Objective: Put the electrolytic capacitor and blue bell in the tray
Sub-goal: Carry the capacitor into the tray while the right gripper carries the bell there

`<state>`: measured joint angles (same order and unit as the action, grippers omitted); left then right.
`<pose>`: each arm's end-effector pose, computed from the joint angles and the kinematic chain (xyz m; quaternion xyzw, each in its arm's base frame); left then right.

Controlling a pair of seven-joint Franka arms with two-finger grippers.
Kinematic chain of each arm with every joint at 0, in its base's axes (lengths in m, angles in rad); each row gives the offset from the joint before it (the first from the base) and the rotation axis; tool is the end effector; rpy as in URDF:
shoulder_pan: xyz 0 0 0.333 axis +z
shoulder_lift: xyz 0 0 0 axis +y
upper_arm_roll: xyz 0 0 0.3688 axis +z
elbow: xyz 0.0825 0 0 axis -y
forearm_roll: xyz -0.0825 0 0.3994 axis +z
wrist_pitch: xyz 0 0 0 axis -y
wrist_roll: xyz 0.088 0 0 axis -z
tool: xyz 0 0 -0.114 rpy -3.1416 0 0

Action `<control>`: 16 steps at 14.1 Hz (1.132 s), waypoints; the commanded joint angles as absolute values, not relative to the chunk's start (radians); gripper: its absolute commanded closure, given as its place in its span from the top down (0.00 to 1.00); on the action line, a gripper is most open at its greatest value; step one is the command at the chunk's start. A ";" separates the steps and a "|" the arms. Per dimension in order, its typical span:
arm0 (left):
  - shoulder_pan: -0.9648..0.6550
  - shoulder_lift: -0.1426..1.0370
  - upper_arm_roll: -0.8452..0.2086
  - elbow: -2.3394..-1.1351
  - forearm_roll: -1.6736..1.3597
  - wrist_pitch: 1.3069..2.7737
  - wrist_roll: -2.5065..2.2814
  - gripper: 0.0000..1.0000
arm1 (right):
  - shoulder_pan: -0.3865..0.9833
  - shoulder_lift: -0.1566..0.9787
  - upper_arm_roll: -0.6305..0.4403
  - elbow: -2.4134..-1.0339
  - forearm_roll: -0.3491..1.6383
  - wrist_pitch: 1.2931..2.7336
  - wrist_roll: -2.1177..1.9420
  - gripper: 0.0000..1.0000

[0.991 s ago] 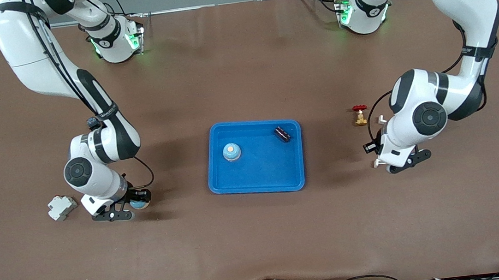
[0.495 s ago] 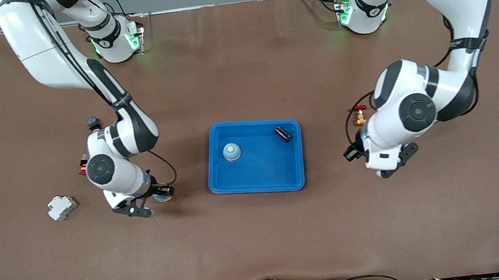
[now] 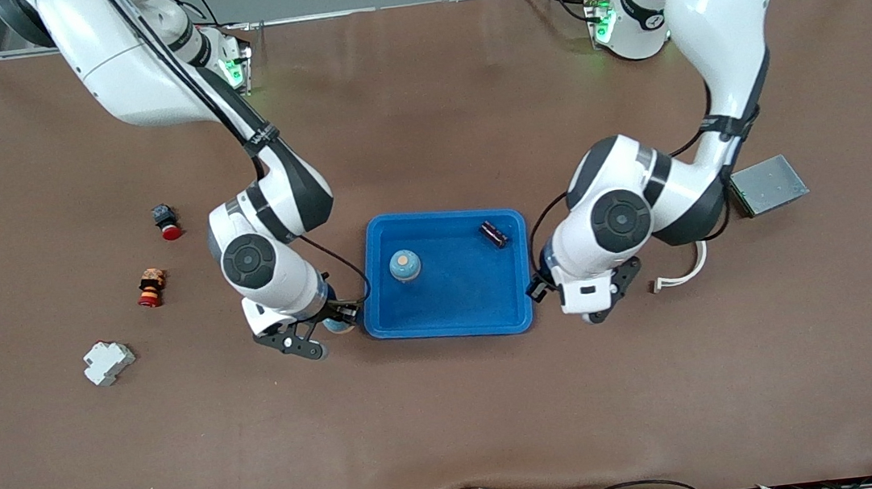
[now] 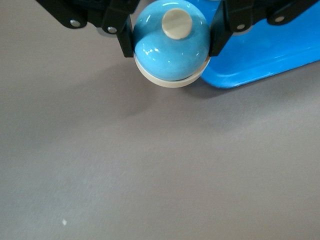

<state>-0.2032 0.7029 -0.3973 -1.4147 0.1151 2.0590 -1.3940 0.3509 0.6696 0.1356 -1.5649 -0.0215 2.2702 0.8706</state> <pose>0.6721 -0.3703 0.3339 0.9137 0.3993 -0.0652 0.0390 0.6724 0.3350 0.2826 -0.9792 0.1992 0.0047 0.0390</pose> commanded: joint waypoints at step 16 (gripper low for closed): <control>-0.399 0.851 -0.268 -1.384 0.129 2.312 -1.580 0.00 | 0.505 0.817 0.126 -1.424 -0.040 2.316 1.153 0.00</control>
